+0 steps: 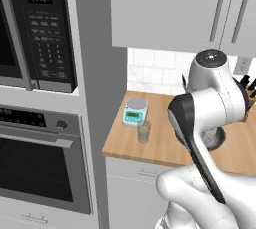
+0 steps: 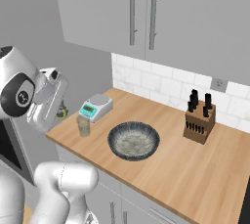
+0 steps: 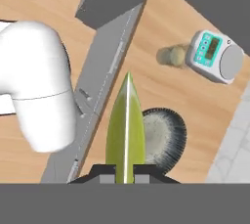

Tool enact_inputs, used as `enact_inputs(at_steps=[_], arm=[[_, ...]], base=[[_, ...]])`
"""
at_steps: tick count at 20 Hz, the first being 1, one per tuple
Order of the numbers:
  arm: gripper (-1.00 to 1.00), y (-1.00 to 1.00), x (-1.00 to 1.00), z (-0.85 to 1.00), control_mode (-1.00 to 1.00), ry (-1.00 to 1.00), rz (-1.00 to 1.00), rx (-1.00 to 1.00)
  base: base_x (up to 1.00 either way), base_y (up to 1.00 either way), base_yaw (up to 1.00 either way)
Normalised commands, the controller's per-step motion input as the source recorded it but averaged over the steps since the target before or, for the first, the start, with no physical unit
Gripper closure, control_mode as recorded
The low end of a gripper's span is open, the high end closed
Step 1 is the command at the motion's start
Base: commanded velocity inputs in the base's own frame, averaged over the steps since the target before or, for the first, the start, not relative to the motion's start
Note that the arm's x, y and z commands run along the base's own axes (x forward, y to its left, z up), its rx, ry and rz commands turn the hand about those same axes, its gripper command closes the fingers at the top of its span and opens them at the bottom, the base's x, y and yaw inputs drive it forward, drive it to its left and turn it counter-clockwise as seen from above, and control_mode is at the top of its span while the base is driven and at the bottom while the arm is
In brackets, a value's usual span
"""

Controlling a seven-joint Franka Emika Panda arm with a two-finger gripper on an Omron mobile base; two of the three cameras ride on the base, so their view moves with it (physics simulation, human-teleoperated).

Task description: Grab a lemon wedge from the fridge and one ice cube from the ice bowl, and put them in the glass of lemonade.

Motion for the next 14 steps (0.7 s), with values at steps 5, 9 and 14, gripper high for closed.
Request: enact_inputs(at_steps=[5,9,14], arm=[[1.00,-0.19,-0.01,0.00,-1.00,0.11,0.71,-0.50],[1.00,-0.08,-0.03,0.00,-1.00,0.06,0.76,-0.48],[1.00,0.00,-0.01,-0.11,-1.00,0.01,0.67,-0.43]], base=[[0.00,0.00,0.00],[0.00,0.00,0.00],[0.00,0.00,0.00]])
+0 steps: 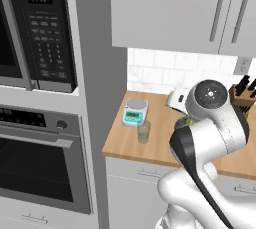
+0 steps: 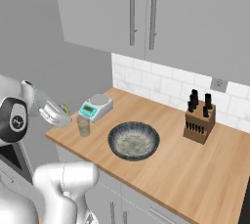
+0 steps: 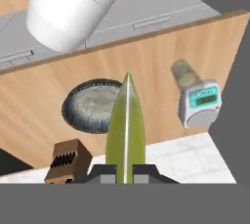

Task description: Grab a lemon wedge from the fridge and one ice cube from the ice bowl, and put them in the glass of lemonade.

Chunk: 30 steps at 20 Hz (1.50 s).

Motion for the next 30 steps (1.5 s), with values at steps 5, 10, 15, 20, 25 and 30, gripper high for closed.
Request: enact_inputs(at_steps=[5,10,15,20,25,30], arm=[[1.00,0.07,0.00,-0.05,-1.00,0.00,0.59,-0.44],[1.00,0.07,0.14,-0.04,-1.00,0.01,0.39,-0.30],[1.00,0.00,0.27,-0.10,-1.00,-0.01,0.04,-0.04],[1.00,0.02,0.38,-0.30,-1.00,0.00,0.00,0.00],[1.00,0.04,0.42,-0.32,-1.00,0.05,0.00,0.11],[1.00,0.08,0.49,-0.29,-1.00,0.05,0.00,0.17]], base=[[0.00,0.00,0.00],[0.00,0.00,0.00],[0.00,0.00,0.00],[0.00,0.00,0.00],[0.00,0.00,0.00],[0.00,0.00,0.00]])
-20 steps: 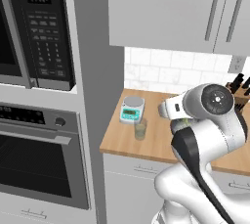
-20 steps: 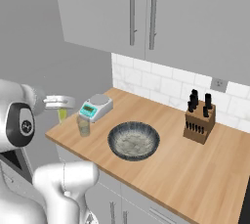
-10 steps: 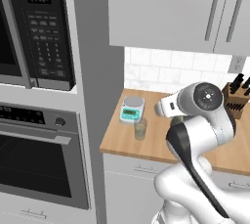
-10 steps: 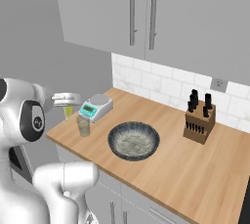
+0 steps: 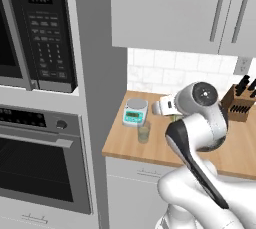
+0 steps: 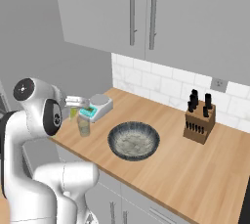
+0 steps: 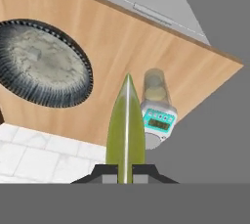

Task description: Grab a lemon wedge from the fridge and one ice cube from the ice bowl, and put them in the glass of lemonade.

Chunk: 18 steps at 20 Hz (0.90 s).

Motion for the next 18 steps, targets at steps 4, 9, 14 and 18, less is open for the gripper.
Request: enact_inputs(at_steps=[4,9,14,18], arm=[[1.00,0.18,0.43,-0.28,-1.00,0.00,0.00,0.02],[1.00,0.09,0.33,-0.31,-1.00,0.00,0.00,0.00],[1.00,0.10,0.31,-0.20,-1.00,0.00,0.00,0.00],[1.00,0.11,0.28,-0.17,-1.00,0.00,-0.07,0.00]], base=[[0.00,0.00,0.00],[0.00,0.00,0.00],[0.00,0.00,0.00],[0.00,0.00,0.00]])
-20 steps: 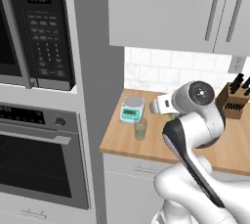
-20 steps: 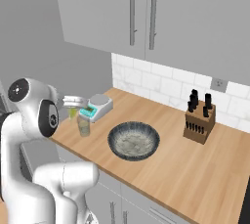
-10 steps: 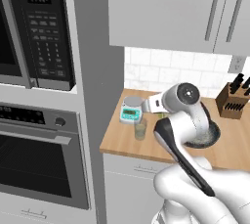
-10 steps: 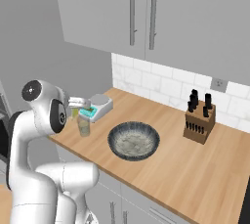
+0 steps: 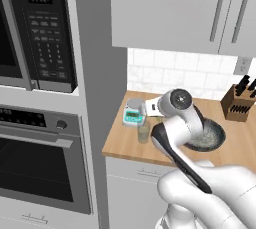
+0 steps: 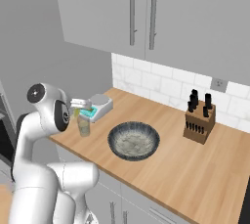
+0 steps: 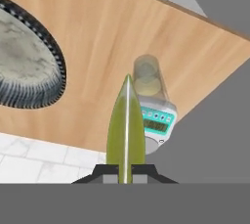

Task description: Grab a lemon wedge from the fridge and one ice cube from the ice bowl, and put them in the glass of lemonade.

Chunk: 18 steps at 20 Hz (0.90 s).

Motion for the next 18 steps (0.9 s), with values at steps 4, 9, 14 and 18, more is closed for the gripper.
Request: enact_inputs(at_steps=[4,9,14,18], arm=[[1.00,0.16,0.31,-0.17,-1.00,0.00,-0.10,0.00],[1.00,0.03,0.32,-0.13,-1.00,0.00,-0.08,0.00],[1.00,0.00,0.31,-0.16,-1.00,0.00,-0.02,0.00],[1.00,0.00,0.23,-0.21,-1.00,0.00,-0.01,0.00]], base=[[0.00,0.00,0.00],[0.00,0.00,0.00],[0.00,0.00,0.00],[0.00,0.00,0.00]])
